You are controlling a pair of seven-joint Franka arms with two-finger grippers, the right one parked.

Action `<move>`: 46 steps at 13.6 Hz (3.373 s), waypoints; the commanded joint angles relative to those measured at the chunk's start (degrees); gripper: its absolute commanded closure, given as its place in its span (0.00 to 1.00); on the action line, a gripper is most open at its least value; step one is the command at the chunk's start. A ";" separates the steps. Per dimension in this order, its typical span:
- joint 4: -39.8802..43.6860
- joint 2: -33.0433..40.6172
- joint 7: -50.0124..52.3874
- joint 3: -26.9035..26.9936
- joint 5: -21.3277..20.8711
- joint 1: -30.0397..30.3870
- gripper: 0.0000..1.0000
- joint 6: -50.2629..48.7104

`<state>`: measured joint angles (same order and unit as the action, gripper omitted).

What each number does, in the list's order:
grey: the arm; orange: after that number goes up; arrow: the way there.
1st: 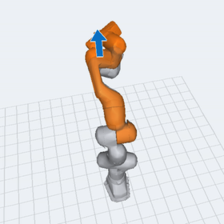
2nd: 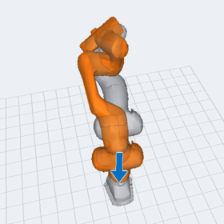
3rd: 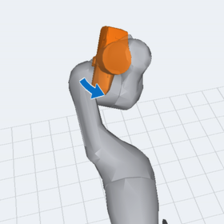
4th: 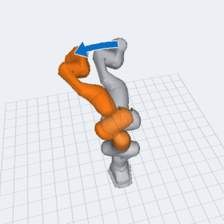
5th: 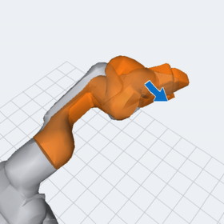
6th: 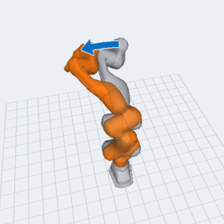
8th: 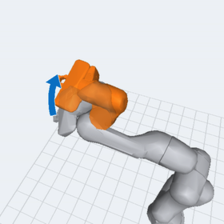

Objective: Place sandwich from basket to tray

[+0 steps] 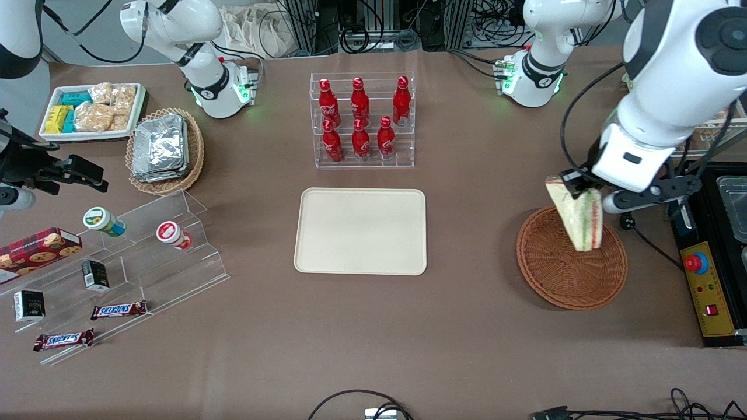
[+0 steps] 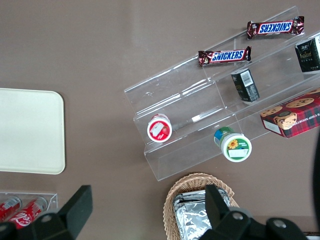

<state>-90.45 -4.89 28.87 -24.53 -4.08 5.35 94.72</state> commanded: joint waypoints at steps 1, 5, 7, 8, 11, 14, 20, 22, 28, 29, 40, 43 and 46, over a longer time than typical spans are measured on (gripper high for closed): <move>2.74 -3.45 1.27 -3.94 0.13 -1.48 1.00 -0.95; 5.54 -9.77 9.96 -5.36 -2.93 -10.24 1.00 -0.42; 9.05 -15.91 16.80 -5.36 -6.62 -15.70 1.00 1.50; 9.68 -18.55 19.45 -5.36 -8.99 -18.42 1.00 2.30; 8.81 -23.40 20.53 -5.27 -12.87 -21.95 1.00 5.28; 7.05 -26.92 20.35 -5.27 -12.97 -22.66 1.00 10.99; -5.07 -26.75 20.62 -5.27 -15.77 -23.46 1.00 21.80; -7.27 -26.93 20.62 -5.18 -16.22 -23.63 1.00 23.92; -8.69 -31.49 28.77 -5.18 -24.82 -24.33 0.91 29.20; -8.69 -31.67 29.49 -5.09 -25.18 -24.42 0.85 29.64; -9.04 -26.24 38.45 -5.36 -24.13 -23.63 0.00 28.77; -12.29 -17.73 34.79 -5.79 -17.47 -19.43 0.00 28.41; -12.03 -11.48 25.31 -5.80 -9.56 -14.77 0.00 22.63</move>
<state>-99.47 -22.34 59.65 -29.94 -17.91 -12.80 120.07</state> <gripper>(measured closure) 0.000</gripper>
